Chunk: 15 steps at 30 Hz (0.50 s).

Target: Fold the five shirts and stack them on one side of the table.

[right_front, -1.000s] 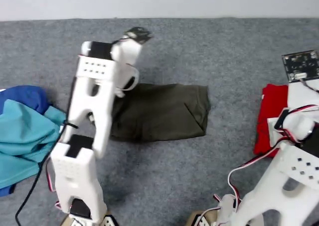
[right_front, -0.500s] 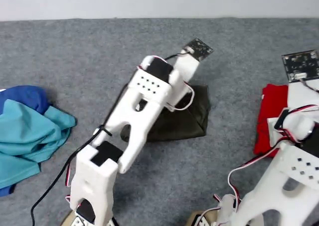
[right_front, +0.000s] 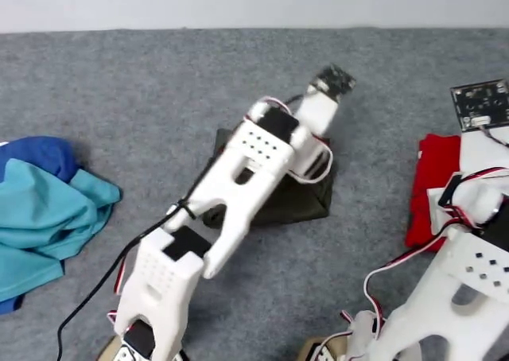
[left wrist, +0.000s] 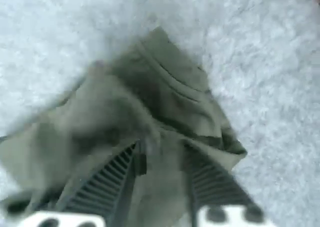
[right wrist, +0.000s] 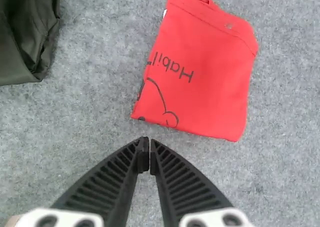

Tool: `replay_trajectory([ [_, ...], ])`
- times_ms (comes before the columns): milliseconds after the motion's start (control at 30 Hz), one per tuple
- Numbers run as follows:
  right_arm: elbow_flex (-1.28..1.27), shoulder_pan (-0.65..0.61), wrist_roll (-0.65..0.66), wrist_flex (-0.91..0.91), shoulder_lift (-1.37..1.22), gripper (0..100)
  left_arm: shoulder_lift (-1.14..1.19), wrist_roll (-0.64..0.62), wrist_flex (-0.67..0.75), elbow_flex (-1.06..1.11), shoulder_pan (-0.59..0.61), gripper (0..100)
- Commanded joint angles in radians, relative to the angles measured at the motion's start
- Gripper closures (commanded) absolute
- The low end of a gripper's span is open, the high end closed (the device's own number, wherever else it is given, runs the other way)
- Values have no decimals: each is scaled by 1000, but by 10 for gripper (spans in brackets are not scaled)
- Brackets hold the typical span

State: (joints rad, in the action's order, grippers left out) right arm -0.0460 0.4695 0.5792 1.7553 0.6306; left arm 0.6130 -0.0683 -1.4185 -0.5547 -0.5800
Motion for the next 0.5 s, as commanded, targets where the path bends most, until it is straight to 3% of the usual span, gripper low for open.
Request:
replay_trajectory([
  [0,3,8,3,36,28,984,5,-3,-14,-16,-25,747],
  [133,3,12,3,38,30,985,-29,-2,-74,-51,0,739],
  [300,3,12,3,38,30,985,-86,9,-167,-206,126,787],
  [467,3,10,2,38,30,986,-63,170,-229,-282,287,863],
])
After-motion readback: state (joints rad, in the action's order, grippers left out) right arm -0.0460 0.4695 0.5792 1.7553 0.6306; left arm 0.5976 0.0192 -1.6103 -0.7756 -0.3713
